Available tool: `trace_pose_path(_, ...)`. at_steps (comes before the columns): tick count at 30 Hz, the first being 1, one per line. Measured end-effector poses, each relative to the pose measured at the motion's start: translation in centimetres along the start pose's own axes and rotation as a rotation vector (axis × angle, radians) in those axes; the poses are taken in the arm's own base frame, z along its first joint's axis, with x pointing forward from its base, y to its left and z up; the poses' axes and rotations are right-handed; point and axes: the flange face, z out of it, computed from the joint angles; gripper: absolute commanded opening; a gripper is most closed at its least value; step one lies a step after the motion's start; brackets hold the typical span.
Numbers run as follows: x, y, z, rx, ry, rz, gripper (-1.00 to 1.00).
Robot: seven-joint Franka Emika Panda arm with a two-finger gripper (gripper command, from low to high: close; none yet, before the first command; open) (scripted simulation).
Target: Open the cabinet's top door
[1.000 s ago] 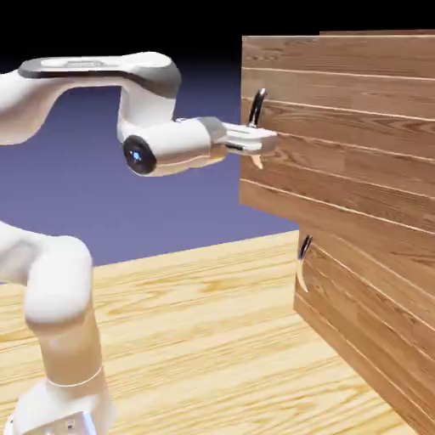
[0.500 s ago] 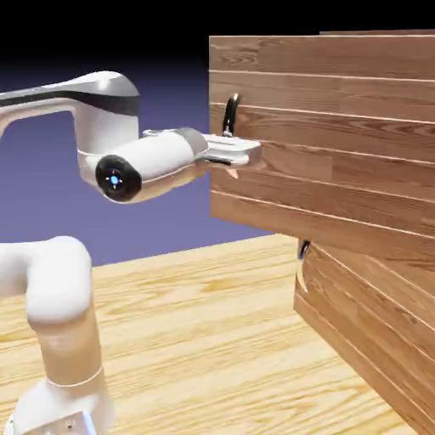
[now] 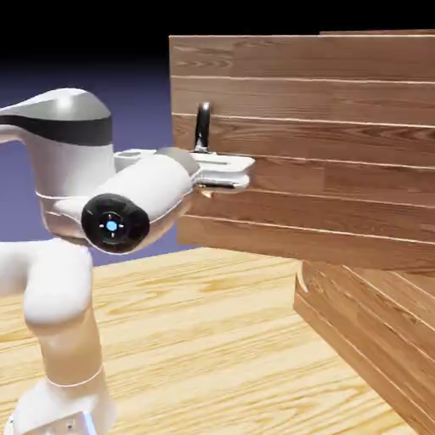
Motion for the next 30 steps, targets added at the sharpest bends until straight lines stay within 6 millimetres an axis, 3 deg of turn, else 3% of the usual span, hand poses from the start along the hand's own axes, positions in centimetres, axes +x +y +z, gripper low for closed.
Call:
trace_pose_path(7, -2.1, -2.1, -7.2, -0.115, 0.115, 0.0, -1.0)
trace_pose_path(14, -4.5, -4.5, -12.8, -0.212, 0.212, 0.0, -1.0)
trace_pose_path(22, -7.4, -7.4, -17.9, -0.308, 0.308, 0.0, -1.0)
trace_pose_path(30, -10.2, -10.2, -21.6, -0.388, 0.388, 0.0, -1.0)
